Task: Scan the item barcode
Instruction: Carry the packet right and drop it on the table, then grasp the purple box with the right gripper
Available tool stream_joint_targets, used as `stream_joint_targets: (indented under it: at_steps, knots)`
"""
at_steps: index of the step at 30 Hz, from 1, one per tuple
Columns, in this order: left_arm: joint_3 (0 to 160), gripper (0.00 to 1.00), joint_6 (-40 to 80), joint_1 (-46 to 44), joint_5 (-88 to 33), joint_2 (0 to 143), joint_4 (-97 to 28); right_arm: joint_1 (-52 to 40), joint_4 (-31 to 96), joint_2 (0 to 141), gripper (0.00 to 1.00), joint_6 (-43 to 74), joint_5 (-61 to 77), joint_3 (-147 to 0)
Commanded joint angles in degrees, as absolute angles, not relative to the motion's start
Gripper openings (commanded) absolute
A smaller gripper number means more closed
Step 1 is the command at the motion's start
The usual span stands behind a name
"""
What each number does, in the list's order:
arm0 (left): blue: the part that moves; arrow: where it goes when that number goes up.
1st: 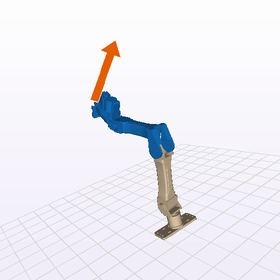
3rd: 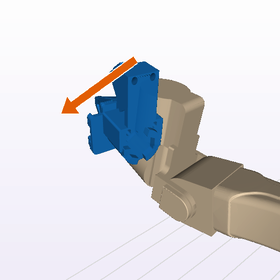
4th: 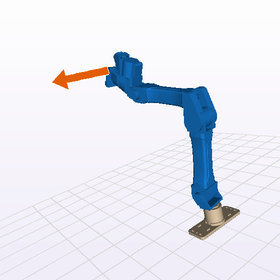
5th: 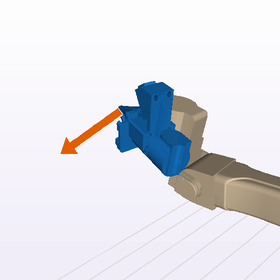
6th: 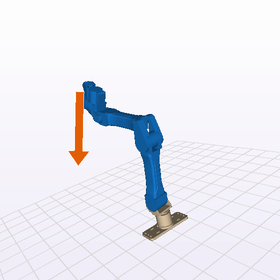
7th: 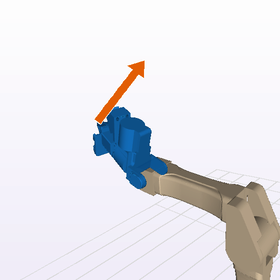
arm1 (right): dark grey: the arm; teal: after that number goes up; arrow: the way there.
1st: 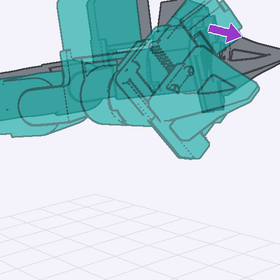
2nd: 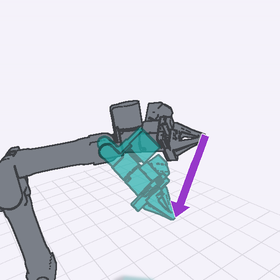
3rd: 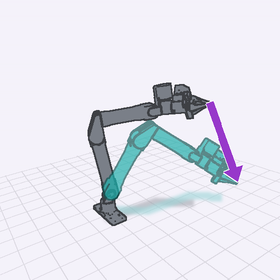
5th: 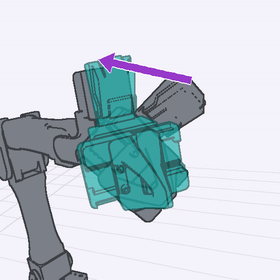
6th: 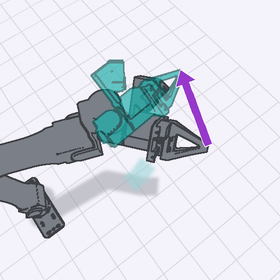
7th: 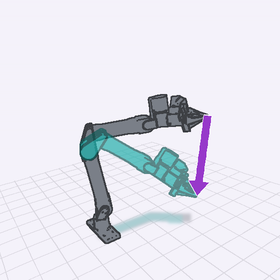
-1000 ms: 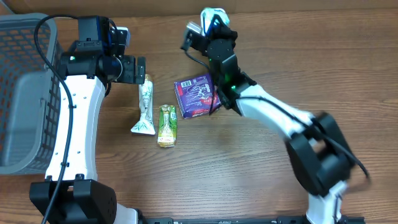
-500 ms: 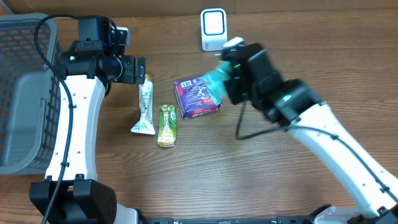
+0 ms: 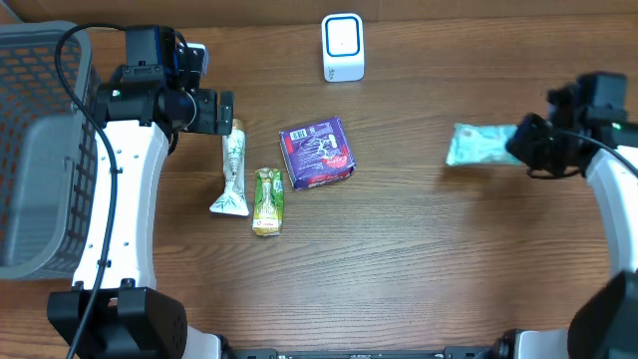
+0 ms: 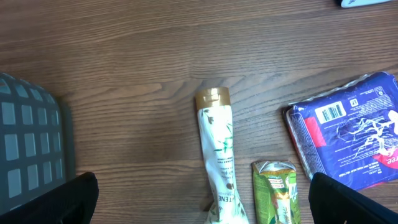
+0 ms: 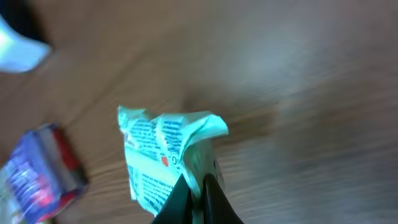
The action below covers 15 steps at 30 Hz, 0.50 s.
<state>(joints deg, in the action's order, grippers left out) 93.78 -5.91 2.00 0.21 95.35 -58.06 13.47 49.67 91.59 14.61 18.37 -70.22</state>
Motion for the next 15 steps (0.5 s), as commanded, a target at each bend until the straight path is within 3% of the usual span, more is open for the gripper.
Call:
stream_joint_targets:
  at_steps: [1,5,7,8,12,14,15]
  knots:
    - [94.19,1.00,-4.91,2.22,0.16,94.06,-58.04,18.61,44.82,96.33,0.04,18.06,20.03,-65.08]
    - [94.19,1.00,-4.91,2.22,0.16,94.06,-58.06,22.98,39.35,101.49,0.04,19.14,20.05,-64.10]
    - [94.19,1.00,-4.91,2.22,0.16,94.06,-58.06,23.40,41.89,101.47,0.42,19.11,20.27,-66.65]
    - [94.19,1.00,-4.91,2.22,0.16,94.08,-58.06,23.38,46.11,101.49,0.57,18.87,20.25,-69.78]
    - [94.19,1.00,-4.91,2.22,0.16,94.06,-58.04,20.97,63.02,101.47,0.75,16.47,23.31,-85.23]
    - [94.19,1.00,-4.91,2.22,0.19,94.08,-58.04,15.16,61.54,101.65,1.00,16.29,35.48,-86.78]
    - [94.19,0.99,-4.91,2.22,0.19,94.06,-58.06,12.12,59.53,101.75,1.00,16.67,36.51,-86.24]
